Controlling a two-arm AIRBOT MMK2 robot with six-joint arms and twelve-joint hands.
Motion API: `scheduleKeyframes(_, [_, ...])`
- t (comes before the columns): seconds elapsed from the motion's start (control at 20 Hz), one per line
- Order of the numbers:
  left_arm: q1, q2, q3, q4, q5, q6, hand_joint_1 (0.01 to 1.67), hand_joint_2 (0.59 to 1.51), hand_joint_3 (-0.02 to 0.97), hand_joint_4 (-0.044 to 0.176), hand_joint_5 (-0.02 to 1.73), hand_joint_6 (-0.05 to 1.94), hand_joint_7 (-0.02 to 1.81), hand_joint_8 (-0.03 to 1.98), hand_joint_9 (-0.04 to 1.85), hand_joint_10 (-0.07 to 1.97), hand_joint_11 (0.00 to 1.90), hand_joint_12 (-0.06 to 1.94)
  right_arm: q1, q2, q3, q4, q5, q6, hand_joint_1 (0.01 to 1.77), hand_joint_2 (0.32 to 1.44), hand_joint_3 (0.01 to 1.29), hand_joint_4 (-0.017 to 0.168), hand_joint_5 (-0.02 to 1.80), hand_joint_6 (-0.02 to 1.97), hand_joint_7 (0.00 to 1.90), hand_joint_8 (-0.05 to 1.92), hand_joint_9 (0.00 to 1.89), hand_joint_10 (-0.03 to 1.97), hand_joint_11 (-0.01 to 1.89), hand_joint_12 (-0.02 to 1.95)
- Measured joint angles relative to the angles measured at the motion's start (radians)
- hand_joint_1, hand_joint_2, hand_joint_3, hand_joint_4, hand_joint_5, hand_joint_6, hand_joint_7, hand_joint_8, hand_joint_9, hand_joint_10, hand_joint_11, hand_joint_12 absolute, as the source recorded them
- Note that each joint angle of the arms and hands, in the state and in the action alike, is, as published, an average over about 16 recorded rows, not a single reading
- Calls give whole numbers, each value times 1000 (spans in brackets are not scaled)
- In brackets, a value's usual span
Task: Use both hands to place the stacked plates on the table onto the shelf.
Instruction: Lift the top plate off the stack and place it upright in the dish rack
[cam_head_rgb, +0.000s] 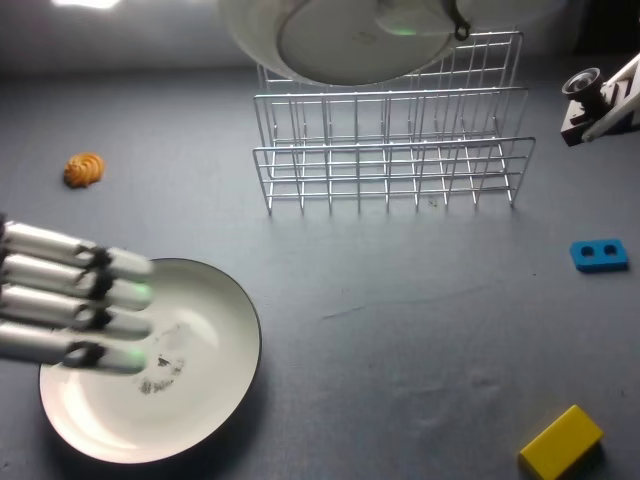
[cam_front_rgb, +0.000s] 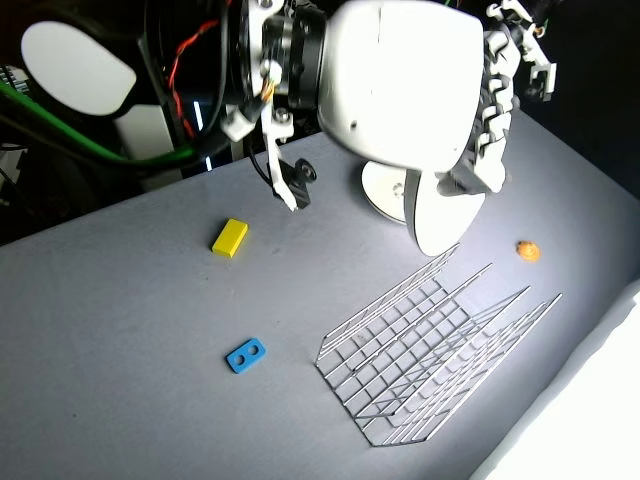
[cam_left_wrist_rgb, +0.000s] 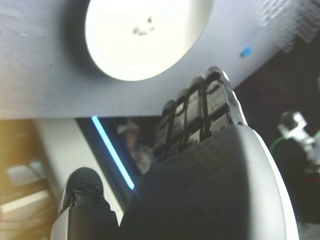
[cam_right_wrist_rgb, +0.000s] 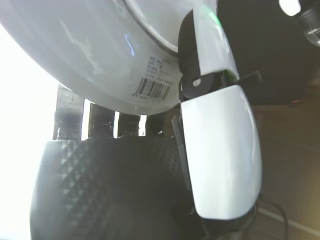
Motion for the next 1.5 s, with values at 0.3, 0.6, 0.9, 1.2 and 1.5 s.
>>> scheduleKeyframes(0.3, [-74,-52,3,103,-18,10,20,1071,9,1,22,4,20,-12,22,9,15,16,-2,-39,78,53,-53,27,1171,1060,12,-8,856,1017,997,1063,1087,678,795,1328])
scheduleKeyframes(0.6, [-97,-79,12,183,33,2,20,1067,9,1,20,4,20,-13,22,8,15,17,-10,-80,146,78,-79,34,1172,1060,12,-8,856,1006,997,1062,1082,712,801,1337])
scheduleKeyframes(0.9, [-65,-84,25,244,96,-9,20,1072,8,1,20,4,18,-13,21,8,16,16,-22,-114,199,88,-76,36,1172,1059,12,-8,861,994,999,1049,1080,732,809,1356])
scheduleKeyframes(1.2, [-27,-82,34,287,162,-19,19,1077,8,1,22,4,19,-12,21,8,16,16,-42,-157,252,94,-65,35,1173,1059,12,-8,868,982,996,1036,1082,722,813,1342])
scheduleKeyframes(1.5, [-7,-81,36,311,201,-23,18,1078,7,1,23,4,19,-12,20,8,16,16,-71,-210,309,96,-45,29,1177,1059,11,-8,864,1000,985,1055,1064,726,798,1346])
